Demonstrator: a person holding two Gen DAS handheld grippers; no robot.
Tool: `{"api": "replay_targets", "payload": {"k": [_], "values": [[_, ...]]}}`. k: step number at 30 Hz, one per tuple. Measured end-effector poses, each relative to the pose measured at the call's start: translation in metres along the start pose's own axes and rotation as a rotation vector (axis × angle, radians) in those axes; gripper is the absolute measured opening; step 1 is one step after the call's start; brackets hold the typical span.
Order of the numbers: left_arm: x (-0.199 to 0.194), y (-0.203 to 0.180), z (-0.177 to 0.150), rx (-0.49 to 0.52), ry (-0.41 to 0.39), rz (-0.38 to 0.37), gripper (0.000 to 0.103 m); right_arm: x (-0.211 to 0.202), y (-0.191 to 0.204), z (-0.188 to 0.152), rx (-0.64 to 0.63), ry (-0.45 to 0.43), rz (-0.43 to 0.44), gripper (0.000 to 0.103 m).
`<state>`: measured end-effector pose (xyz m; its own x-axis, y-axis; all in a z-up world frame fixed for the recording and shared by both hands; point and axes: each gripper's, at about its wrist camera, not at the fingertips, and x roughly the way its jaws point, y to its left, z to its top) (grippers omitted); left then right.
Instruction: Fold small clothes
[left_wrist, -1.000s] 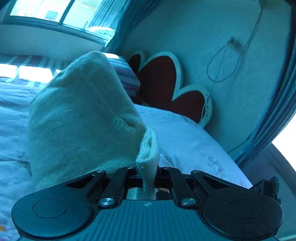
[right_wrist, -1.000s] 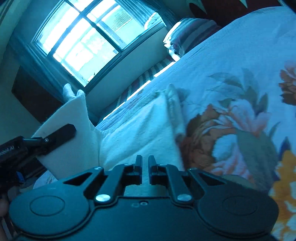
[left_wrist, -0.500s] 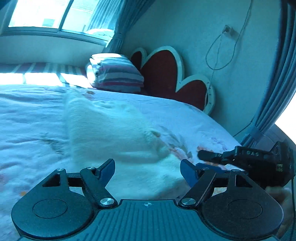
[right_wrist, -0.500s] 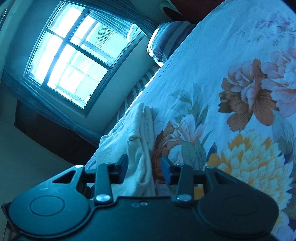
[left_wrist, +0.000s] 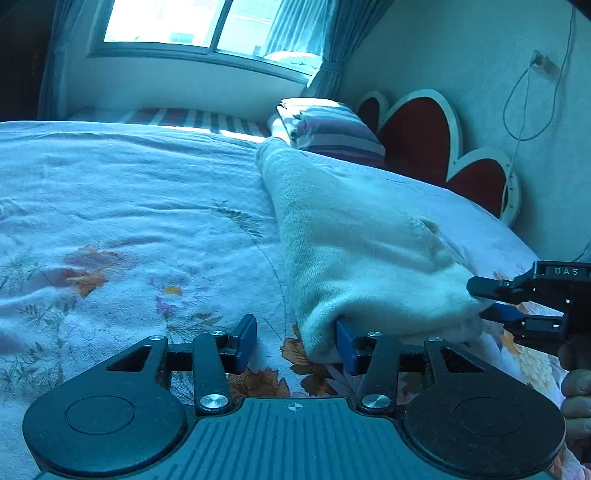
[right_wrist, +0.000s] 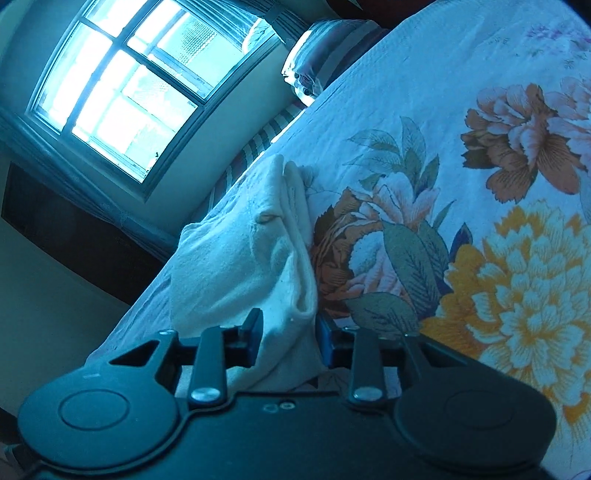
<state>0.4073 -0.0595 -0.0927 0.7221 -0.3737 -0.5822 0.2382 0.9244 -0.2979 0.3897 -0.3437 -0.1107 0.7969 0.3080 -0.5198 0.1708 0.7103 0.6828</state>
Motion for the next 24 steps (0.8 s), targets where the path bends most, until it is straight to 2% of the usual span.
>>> {"api": "replay_targets", "payload": {"k": [2,6,8,13,14,15,16,19,22,24], "values": [[-0.005,-0.001,-0.002,-0.022,-0.03,0.002,0.044,0.002,0.005,0.0,-0.002,-0.003,0.01,0.026],[-0.008,-0.011,-0.01,0.039,-0.006,-0.021,0.044,0.003,0.012,-0.001,-0.009,-0.003,0.013,0.026],[-0.006,-0.017,-0.012,0.07,0.009,-0.009,0.044,0.002,0.012,-0.002,-0.006,-0.005,0.015,0.026],[0.007,-0.011,-0.003,0.03,0.006,0.011,0.044,0.008,0.013,-0.001,-0.011,-0.001,0.011,0.024],[0.007,-0.01,-0.001,0.03,0.006,0.006,0.034,0.009,0.014,-0.001,-0.013,-0.001,0.006,0.023],[0.005,-0.009,0.001,0.017,-0.006,-0.018,0.011,0.009,0.016,-0.001,-0.016,-0.001,0.005,0.018],[0.0,-0.009,0.001,-0.002,-0.036,-0.019,0.011,0.01,0.019,-0.001,-0.022,0.004,0.009,0.012],[-0.019,-0.005,0.0,-0.052,-0.127,-0.023,0.011,0.005,0.033,0.0,-0.049,0.002,0.052,0.011],[-0.019,0.001,-0.005,-0.074,-0.114,-0.007,0.011,-0.006,0.045,0.0,-0.062,-0.027,0.083,0.011],[-0.015,0.007,-0.012,-0.104,-0.093,-0.004,0.011,-0.007,0.042,-0.004,-0.057,-0.022,0.061,0.01]]}}
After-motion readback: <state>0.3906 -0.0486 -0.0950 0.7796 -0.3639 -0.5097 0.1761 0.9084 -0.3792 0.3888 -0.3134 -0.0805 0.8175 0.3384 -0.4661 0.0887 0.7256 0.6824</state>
